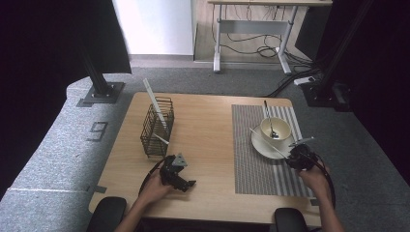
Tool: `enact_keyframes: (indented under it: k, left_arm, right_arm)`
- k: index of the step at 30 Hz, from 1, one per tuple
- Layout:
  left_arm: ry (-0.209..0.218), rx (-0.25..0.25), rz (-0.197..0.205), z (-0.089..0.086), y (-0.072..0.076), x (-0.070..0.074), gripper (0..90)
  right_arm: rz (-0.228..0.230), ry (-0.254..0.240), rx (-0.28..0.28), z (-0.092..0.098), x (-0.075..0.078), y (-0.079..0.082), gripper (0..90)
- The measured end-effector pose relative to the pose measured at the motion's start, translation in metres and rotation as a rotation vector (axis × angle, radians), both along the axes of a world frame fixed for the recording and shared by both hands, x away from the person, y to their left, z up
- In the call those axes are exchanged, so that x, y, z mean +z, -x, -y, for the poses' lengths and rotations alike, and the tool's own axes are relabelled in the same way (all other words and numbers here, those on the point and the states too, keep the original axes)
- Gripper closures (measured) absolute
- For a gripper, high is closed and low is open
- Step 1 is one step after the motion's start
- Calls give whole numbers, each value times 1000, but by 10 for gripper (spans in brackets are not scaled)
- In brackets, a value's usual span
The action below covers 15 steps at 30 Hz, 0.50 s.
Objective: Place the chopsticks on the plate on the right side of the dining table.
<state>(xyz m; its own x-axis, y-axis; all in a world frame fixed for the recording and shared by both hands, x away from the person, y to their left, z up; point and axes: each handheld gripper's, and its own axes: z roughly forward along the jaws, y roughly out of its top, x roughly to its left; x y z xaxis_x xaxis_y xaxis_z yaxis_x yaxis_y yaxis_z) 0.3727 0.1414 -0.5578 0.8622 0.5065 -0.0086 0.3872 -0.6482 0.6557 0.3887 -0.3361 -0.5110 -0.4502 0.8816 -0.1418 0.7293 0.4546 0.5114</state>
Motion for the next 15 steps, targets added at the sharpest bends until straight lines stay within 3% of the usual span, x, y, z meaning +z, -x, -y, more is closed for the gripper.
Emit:
enact_keyframes:
  k: [5, 8, 12, 15]
  left_arm:
    - [0, 0, 0, 0, 0, 0, 0]
    - [0, 0, 0, 0, 0, 0, 0]
    - [0, 0, 0, 0, 0, 0, 0]
    - [0, 0, 0, 0, 0, 0, 0]
  right_arm:
    - [16, 5, -7, -2, 2, 0, 578]
    - [34, -7, -12, -4, 8, 4, 428]
    - [48, -62, -18, -8, 17, 14, 282]
    - [75, -69, -30, -13, 17, 26, 179]
